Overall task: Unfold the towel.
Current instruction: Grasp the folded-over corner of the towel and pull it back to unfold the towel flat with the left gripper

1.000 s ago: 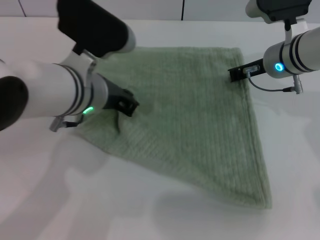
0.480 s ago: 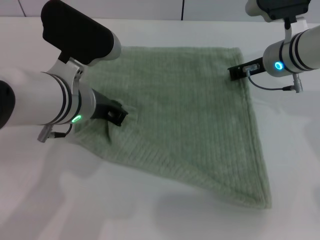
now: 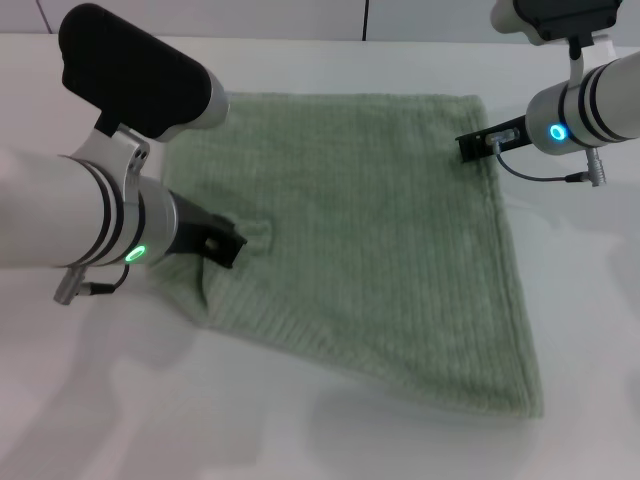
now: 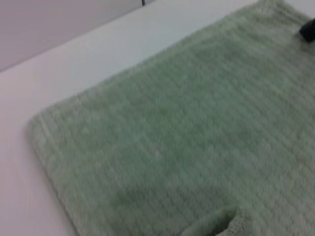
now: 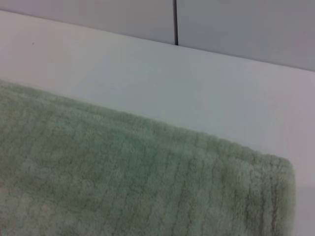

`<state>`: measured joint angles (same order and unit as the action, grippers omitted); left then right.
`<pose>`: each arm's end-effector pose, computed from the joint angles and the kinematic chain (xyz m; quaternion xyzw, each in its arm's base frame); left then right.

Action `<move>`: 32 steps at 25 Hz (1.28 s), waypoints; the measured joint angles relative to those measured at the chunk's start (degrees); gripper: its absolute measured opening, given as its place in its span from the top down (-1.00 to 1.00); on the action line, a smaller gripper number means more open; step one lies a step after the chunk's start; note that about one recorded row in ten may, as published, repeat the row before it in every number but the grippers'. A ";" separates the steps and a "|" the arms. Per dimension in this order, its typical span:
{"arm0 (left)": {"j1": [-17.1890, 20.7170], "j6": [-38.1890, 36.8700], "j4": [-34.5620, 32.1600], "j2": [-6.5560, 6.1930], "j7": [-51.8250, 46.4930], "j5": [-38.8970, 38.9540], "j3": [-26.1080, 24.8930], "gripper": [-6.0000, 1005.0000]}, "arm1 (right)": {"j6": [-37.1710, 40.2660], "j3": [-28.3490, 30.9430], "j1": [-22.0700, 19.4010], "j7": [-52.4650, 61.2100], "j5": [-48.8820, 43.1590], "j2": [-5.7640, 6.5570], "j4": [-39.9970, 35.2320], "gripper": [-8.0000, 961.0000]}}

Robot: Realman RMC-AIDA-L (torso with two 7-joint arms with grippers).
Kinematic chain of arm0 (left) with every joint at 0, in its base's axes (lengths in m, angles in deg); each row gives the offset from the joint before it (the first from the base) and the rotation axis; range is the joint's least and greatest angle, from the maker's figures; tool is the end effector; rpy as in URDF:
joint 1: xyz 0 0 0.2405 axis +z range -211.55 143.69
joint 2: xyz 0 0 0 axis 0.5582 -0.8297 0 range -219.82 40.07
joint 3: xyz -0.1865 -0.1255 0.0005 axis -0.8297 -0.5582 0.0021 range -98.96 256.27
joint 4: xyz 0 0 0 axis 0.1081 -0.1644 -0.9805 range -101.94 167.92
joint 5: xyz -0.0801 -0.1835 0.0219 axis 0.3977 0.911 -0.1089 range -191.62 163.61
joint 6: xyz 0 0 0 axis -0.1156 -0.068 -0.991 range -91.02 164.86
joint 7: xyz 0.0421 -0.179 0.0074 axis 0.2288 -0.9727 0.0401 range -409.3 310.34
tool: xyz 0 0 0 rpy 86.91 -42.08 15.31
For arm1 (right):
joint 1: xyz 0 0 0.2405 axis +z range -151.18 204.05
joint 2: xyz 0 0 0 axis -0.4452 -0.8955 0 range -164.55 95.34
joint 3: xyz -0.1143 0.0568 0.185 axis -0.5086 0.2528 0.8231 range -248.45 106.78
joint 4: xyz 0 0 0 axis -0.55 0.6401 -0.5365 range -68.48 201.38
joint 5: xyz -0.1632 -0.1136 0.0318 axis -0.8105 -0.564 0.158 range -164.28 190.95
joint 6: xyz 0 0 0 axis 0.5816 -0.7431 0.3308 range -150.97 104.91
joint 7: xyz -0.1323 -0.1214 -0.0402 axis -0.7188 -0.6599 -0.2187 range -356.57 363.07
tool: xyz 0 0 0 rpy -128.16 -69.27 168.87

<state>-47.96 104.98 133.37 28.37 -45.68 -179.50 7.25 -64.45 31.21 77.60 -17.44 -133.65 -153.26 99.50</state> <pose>-0.1630 0.3153 -0.0385 -0.8712 -0.3247 0.1070 0.3523 0.2110 0.4393 -0.0691 -0.8291 0.4423 -0.0530 0.3380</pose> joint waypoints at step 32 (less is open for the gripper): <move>1.85 12.08 4.04 0.02 -1.97 -0.09 -0.61 0.94 | -0.15 0.00 0.01 0.12 0.04 -0.09 0.15 0.99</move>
<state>-46.11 117.06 137.40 28.39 -47.64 -179.59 6.64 -64.61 31.21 77.61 -17.33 -133.61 -153.35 99.64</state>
